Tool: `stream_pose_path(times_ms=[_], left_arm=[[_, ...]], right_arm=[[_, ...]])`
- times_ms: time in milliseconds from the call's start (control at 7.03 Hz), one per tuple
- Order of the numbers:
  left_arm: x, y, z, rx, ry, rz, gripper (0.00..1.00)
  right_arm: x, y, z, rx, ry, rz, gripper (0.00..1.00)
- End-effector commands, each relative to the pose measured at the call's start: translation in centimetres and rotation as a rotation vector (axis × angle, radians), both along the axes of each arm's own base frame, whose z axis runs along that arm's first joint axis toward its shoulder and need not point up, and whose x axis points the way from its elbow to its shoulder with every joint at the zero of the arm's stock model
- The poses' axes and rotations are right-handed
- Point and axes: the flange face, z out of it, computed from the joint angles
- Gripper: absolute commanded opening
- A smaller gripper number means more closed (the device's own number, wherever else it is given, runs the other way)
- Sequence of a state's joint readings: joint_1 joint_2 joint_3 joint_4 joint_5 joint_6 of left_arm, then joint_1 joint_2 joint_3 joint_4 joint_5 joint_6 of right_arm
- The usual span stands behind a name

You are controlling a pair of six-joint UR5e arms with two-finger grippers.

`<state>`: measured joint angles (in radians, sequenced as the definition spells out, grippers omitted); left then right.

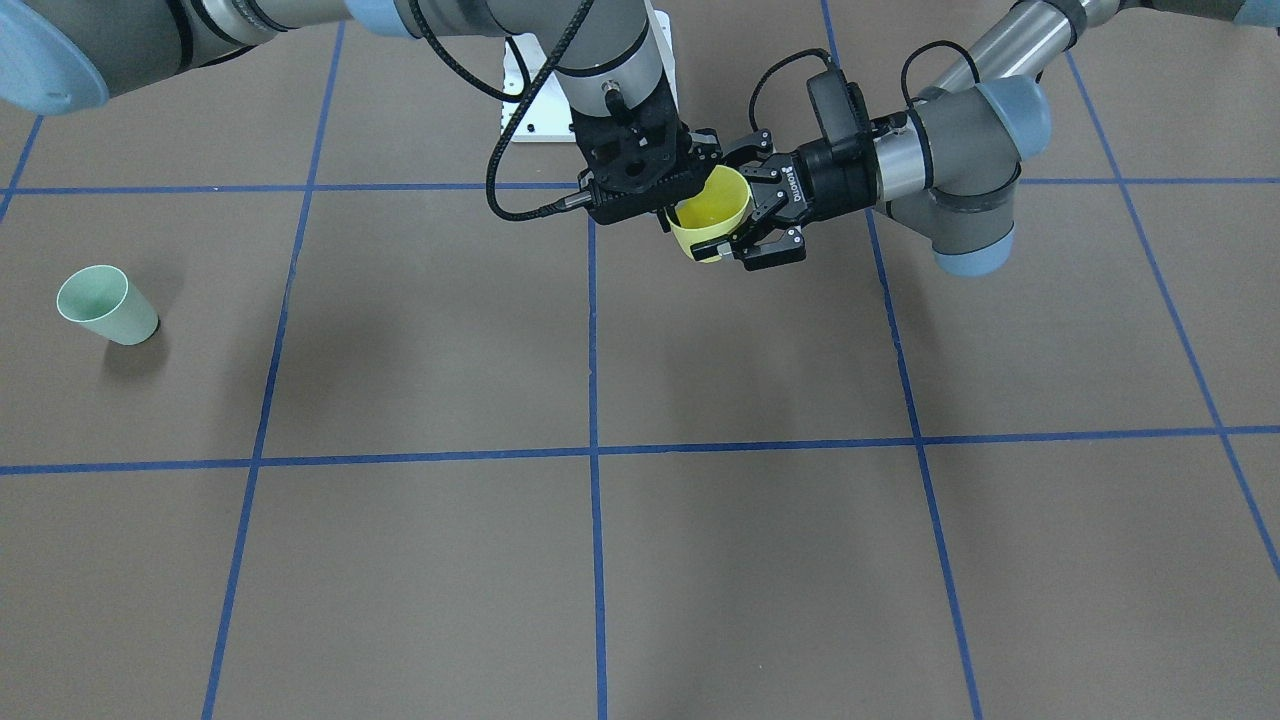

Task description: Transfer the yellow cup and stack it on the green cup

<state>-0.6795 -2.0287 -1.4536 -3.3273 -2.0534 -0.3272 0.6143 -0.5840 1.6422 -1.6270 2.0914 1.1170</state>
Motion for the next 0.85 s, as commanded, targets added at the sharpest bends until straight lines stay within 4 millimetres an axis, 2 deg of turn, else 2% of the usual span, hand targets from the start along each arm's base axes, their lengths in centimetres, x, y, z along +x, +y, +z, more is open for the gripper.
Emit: stream_pose_path(times_ms=[0, 427, 569, 711], left_arm=[[0.5, 0.4, 0.2, -0.004, 0.0, 0.013, 1.0], [0.7, 0.6, 0.9, -0.009, -0.011, 0.016, 1.0], [0.6, 0.6, 1.1, -0.009, -0.011, 0.016, 1.0], [0.5, 0.7, 0.9, -0.007, -0.007, 0.015, 1.0]], right_arm=[[0.0, -0.1, 0.4, -0.001, 0.007, 0.005, 0.0], [0.7, -1.3, 2.0, -0.024, 0.038, 0.025, 0.0], [2.2, -1.7, 3.0, -0.037, 0.055, 0.043, 0.0], [5.4, -2.0, 3.9, -0.048, 0.072, 0.077, 0.0]])
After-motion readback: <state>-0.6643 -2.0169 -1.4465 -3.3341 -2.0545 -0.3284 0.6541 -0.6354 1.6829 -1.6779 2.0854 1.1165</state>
